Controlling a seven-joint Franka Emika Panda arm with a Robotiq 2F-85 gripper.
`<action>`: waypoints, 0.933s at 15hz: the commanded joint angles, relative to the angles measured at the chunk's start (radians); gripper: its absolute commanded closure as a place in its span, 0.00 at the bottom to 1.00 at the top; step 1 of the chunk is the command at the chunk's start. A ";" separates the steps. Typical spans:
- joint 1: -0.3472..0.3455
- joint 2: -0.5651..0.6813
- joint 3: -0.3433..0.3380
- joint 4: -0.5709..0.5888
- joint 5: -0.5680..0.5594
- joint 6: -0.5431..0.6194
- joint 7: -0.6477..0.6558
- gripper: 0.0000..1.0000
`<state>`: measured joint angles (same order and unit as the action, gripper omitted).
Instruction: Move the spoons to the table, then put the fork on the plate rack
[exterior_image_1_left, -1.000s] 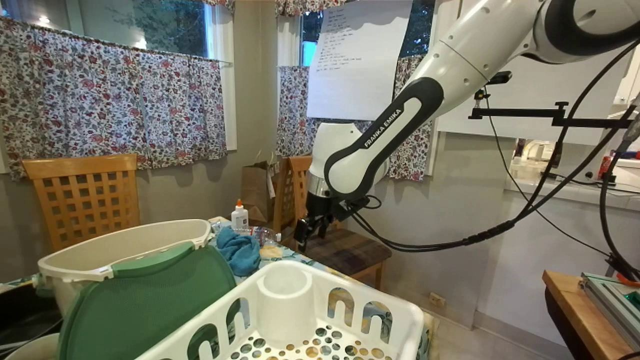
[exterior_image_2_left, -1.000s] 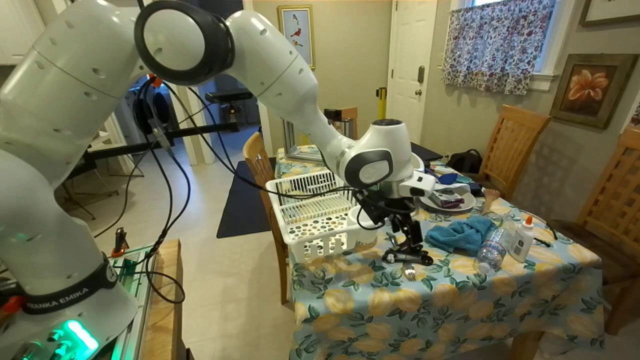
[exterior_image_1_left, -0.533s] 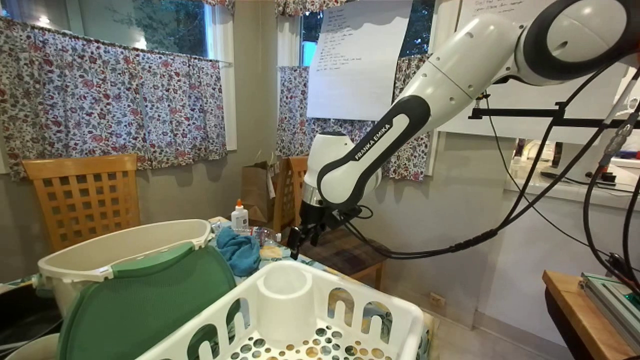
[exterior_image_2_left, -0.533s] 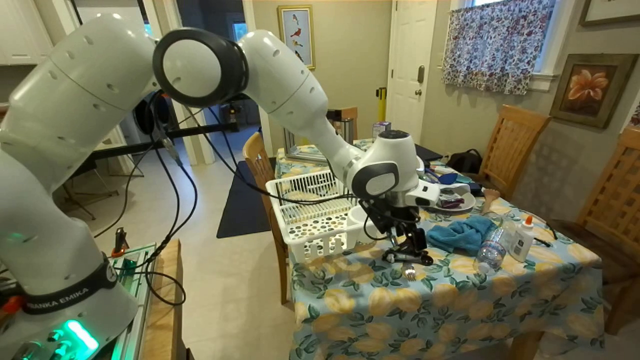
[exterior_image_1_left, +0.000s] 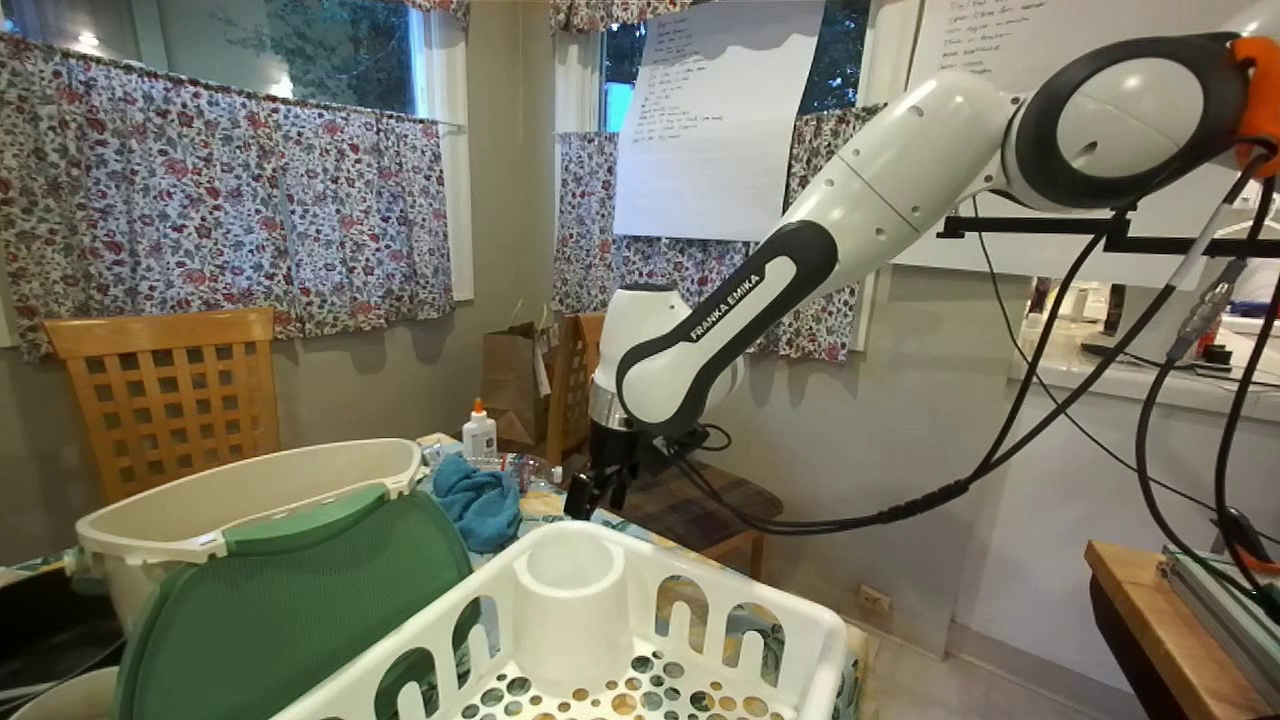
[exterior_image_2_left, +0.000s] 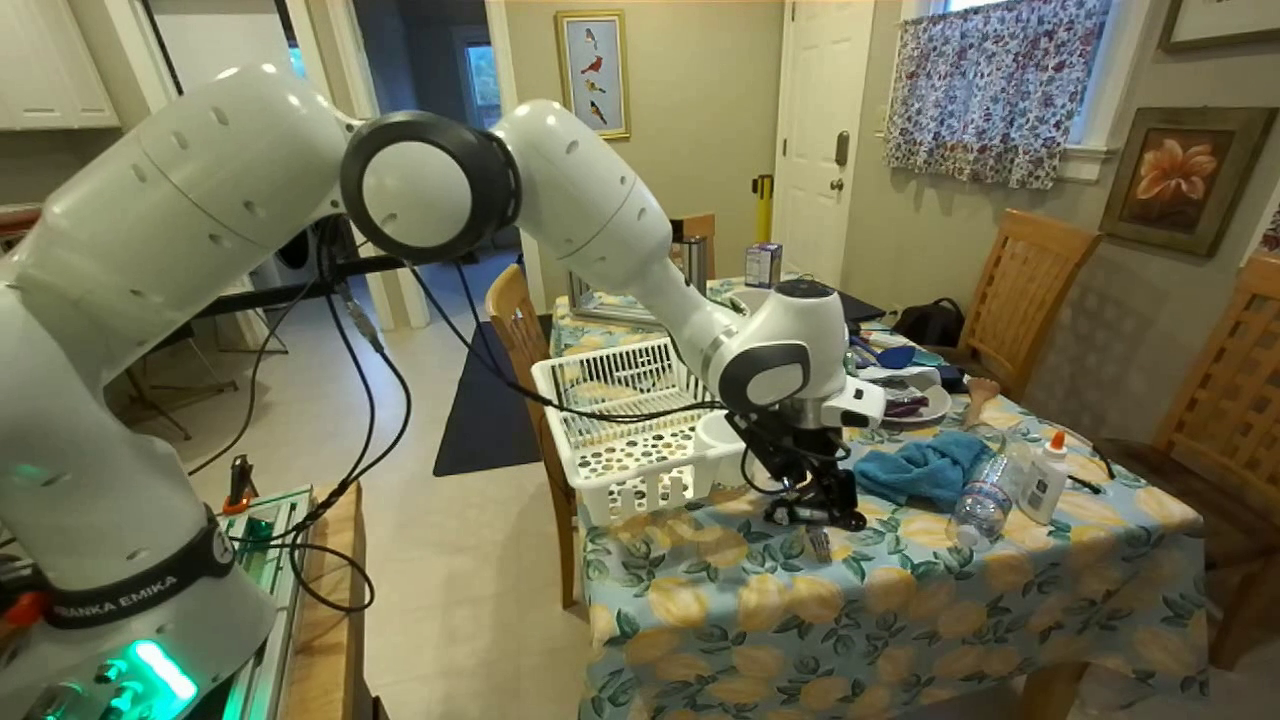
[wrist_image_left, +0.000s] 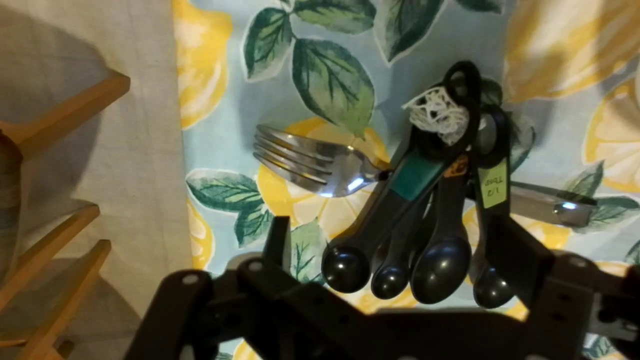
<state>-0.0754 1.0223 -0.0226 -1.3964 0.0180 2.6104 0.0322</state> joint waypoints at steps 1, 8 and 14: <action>-0.003 0.073 0.011 0.113 0.001 -0.066 -0.031 0.00; -0.002 0.144 0.010 0.221 0.002 -0.138 -0.040 0.64; 0.002 0.174 0.007 0.284 -0.001 -0.178 -0.039 0.53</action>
<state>-0.0712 1.1550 -0.0206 -1.1865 0.0178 2.4703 0.0082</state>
